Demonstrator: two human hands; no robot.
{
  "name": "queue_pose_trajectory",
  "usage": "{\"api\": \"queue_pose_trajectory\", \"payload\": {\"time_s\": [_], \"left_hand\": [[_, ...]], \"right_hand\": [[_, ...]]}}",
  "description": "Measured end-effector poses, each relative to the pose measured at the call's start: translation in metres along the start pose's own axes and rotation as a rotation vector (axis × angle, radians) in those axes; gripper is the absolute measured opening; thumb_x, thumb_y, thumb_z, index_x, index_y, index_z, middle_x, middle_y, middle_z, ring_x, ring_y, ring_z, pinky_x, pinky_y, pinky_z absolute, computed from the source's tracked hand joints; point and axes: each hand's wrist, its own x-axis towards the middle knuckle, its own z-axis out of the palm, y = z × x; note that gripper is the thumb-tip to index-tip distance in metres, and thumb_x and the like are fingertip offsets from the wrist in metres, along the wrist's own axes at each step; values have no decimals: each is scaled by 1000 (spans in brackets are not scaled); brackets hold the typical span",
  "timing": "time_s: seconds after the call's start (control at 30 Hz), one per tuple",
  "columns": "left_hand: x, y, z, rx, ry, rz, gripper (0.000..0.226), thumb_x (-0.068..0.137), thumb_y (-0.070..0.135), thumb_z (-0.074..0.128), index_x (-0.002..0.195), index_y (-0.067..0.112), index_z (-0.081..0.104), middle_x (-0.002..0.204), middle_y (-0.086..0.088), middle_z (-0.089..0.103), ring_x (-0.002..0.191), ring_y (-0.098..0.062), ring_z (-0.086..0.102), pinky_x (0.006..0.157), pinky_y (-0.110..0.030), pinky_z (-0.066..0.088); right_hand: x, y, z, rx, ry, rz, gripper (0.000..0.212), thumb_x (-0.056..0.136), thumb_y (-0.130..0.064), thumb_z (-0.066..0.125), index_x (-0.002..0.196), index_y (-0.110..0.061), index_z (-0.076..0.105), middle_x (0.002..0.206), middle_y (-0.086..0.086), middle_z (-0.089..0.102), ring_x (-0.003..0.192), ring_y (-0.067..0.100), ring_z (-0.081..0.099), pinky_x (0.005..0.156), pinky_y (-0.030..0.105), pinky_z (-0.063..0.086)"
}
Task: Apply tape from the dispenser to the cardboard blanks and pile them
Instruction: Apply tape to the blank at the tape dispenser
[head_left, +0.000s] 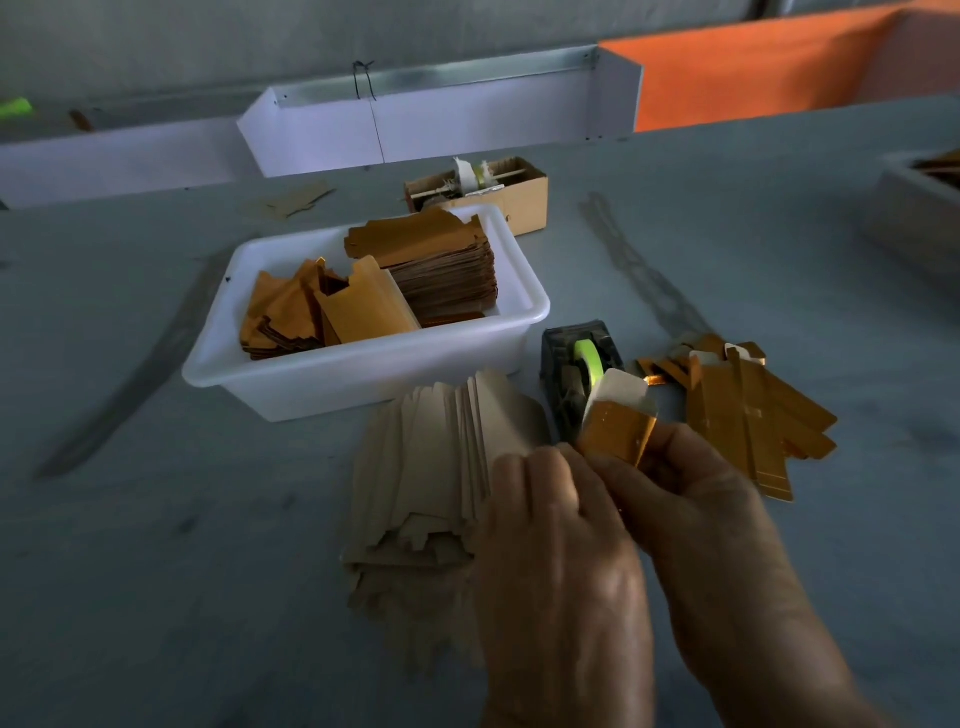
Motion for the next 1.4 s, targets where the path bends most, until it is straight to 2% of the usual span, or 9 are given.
{"api": "queue_pose_trajectory", "payload": {"time_s": [0.13, 0.27, 0.43, 0.6, 0.73, 0.83, 0.9, 1.07, 1.4], "left_hand": [[-5, 6, 11, 17, -164, -21, 46, 76, 15, 37, 103, 3, 73, 76, -3, 62, 80, -18, 38, 49, -22, 45], [-3, 10, 3, -229, -151, -97, 37, 72, 24, 44, 90, 17, 76, 73, 2, 58, 76, -14, 39, 44, -19, 38], [-2, -1, 1, -633, -137, -243, 13, 89, 41, 53, 87, 29, 59, 87, 12, 51, 83, -7, 56, 67, -17, 46], [19, -22, -18, -1062, -421, -525, 9, 86, 33, 65, 83, 24, 65, 59, 12, 64, 49, 2, 57, 46, -12, 41], [24, -29, -19, -1166, -382, -576, 11, 85, 17, 67, 74, 16, 66, 48, 9, 57, 38, 2, 49, 37, -12, 35], [26, -36, -13, -1264, -248, -745, 11, 86, 11, 65, 75, 11, 65, 51, 2, 57, 38, -3, 46, 34, -14, 33], [25, -40, -10, -1307, -207, -814, 9, 86, 10, 64, 78, 6, 66, 51, 1, 56, 35, -3, 44, 33, -14, 32], [23, -38, -5, -1366, -218, -806, 12, 87, 8, 62, 75, 6, 65, 48, 3, 58, 33, -3, 44, 33, -13, 32], [22, -21, 8, -1342, -328, -728, 11, 87, 14, 63, 76, 14, 64, 49, 10, 57, 35, 2, 43, 37, -11, 33]], "right_hand": [[2, -3, -2, -1, -11, 1, 16, 80, -33, 63, 81, -18, 66, 65, -7, 67, 59, 2, 64, 49, 12, 47], [2, -2, -2, -129, -5, -4, 27, 69, -44, 68, 76, -18, 63, 64, -2, 65, 59, 7, 63, 53, 19, 48], [11, -5, -11, -125, -26, -9, 16, 77, -30, 67, 71, -16, 64, 67, 7, 65, 73, 29, 64, 77, 43, 55], [19, -13, -11, -53, -114, -30, 36, 58, -45, 62, 81, -17, 67, 71, 2, 69, 74, 19, 68, 83, 42, 54], [26, -20, -16, -83, -159, -63, 37, 66, -49, 58, 85, -18, 67, 78, 2, 71, 76, 17, 69, 75, 34, 56], [40, -22, -38, -162, 20, -105, 22, 83, -42, 60, 83, -22, 69, 71, -7, 68, 66, 11, 63, 57, 20, 48], [44, -16, -51, -245, 43, -63, 15, 86, -30, 62, 76, -20, 69, 61, 1, 57, 59, 18, 51, 51, 27, 43], [46, 6, -48, -351, -67, 53, 9, 85, -30, 63, 85, -24, 70, 79, 1, 70, 81, 20, 65, 80, 37, 53], [53, 10, -35, -341, -66, 101, 6, 82, -26, 66, 80, -22, 70, 73, -2, 71, 74, 14, 67, 62, 24, 49]]}}
